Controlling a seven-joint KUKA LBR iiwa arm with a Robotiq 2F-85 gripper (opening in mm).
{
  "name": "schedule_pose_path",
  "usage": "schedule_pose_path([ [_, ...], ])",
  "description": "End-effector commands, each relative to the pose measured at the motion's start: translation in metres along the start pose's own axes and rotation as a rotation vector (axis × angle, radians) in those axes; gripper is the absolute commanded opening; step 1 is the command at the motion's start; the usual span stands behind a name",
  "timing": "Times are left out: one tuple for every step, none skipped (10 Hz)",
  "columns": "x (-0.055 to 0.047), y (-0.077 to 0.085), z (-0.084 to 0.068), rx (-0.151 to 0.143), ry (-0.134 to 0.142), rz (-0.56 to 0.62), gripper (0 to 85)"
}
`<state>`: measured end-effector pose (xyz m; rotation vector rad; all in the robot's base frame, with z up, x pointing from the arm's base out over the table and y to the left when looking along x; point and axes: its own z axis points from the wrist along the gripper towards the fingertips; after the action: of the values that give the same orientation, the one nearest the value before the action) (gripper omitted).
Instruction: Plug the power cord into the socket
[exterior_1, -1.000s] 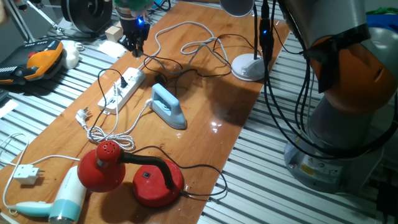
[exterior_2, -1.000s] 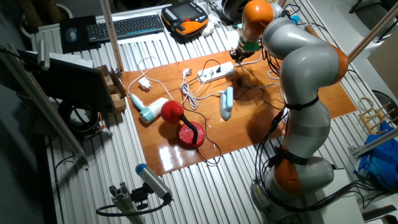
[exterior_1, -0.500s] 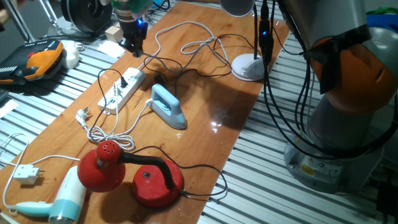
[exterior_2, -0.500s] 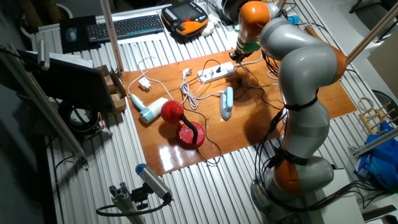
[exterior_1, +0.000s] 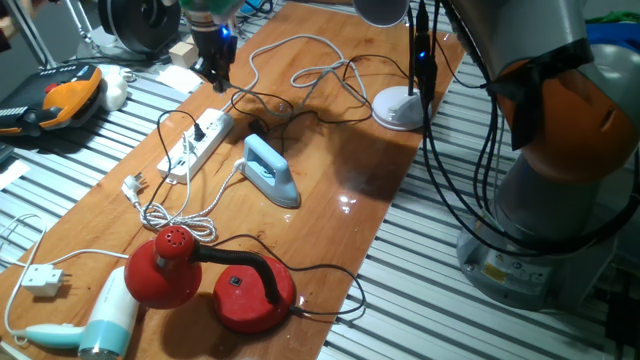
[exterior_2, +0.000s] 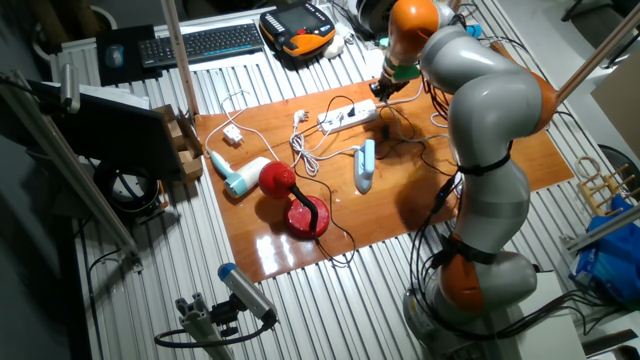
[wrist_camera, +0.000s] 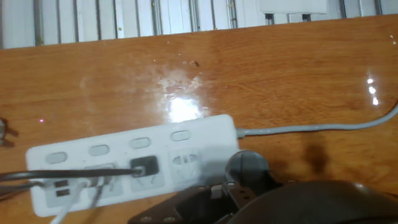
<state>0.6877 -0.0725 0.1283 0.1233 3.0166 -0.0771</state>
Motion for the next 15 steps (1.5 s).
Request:
schedule_pose_path([
  [0.002, 0.009, 0.001, 0.000, -0.001, 0.010, 0.0],
  [0.001, 0.018, 0.001, 0.006, -0.005, 0.009, 0.0],
  [0.001, 0.023, 0.002, 0.013, -0.008, 0.005, 0.0],
  [0.000, 0.027, 0.008, 0.013, -0.014, 0.003, 0.0],
  [0.000, 0.030, 0.015, 0.007, -0.022, 0.005, 0.0],
  [0.003, 0.034, 0.022, 0.001, -0.027, 0.008, 0.0],
  [0.004, 0.037, 0.027, -0.015, -0.027, 0.011, 0.0],
  [0.005, 0.040, 0.028, -0.021, -0.028, 0.012, 0.0],
  [0.005, 0.041, 0.028, -0.019, -0.028, 0.012, 0.0],
  [0.004, 0.041, 0.029, -0.019, -0.028, 0.007, 0.0],
  [0.004, 0.041, 0.031, -0.016, -0.029, -0.001, 0.0],
  [0.004, 0.041, 0.033, -0.022, -0.028, -0.002, 0.0],
  [0.004, 0.042, 0.035, -0.022, -0.028, -0.002, 0.0],
  [0.005, 0.043, 0.036, -0.025, -0.028, 0.002, 0.0],
  [0.004, 0.044, 0.037, -0.027, -0.028, 0.002, 0.0],
])
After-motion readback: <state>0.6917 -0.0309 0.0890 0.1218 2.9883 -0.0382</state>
